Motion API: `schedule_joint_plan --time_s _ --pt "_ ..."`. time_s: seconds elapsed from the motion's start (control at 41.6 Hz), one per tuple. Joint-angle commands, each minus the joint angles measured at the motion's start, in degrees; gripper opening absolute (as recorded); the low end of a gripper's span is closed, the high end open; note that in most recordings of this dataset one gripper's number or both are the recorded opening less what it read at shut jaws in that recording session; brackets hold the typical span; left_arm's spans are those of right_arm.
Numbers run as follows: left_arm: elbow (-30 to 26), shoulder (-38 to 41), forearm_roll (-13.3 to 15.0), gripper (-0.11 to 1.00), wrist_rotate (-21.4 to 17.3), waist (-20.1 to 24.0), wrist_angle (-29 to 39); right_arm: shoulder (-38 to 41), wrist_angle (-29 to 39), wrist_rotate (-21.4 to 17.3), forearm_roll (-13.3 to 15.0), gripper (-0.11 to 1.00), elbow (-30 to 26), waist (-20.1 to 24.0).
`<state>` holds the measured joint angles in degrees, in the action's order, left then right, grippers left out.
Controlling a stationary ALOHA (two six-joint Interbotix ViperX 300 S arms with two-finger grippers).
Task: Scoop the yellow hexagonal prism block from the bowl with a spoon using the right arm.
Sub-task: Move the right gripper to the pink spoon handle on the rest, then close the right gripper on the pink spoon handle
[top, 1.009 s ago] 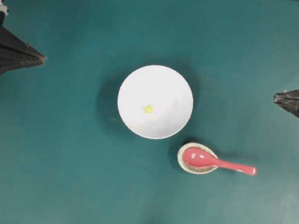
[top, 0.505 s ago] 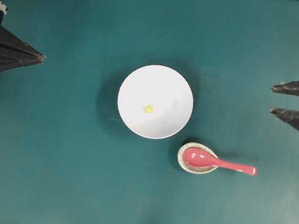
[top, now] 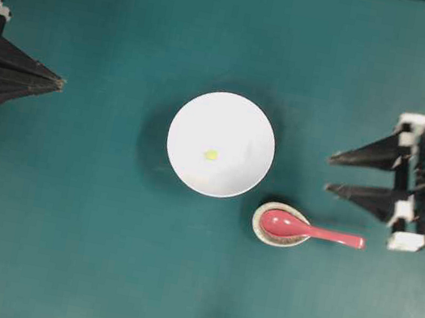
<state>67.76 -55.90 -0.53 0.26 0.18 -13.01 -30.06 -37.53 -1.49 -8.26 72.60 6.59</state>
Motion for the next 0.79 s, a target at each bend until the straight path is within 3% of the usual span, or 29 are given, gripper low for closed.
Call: schedule_joint_plan --time_s 0.0,0.192,0.408,0.769 --pt "-1.05 0.62 -0.18 0.00 0.00 0.18 -0.09 4.75 -6.33 0.09 -2.72 0.51 0.09 2.55" --pt "-1.05 0.70 -0.18 0.00 0.09 0.18 0.53 15.29 -16.88 0.09 -8.61 0.51 1.05 9.67" --pt "-1.05 0.70 -0.18 0.00 0.09 0.18 0.97 25.75 -28.04 0.09 -18.63 0.51 1.93 18.46" --pt "-1.05 0.79 -0.18 0.00 0.00 0.18 1.41 34.45 -33.31 0.09 -31.55 0.51 1.49 30.50"
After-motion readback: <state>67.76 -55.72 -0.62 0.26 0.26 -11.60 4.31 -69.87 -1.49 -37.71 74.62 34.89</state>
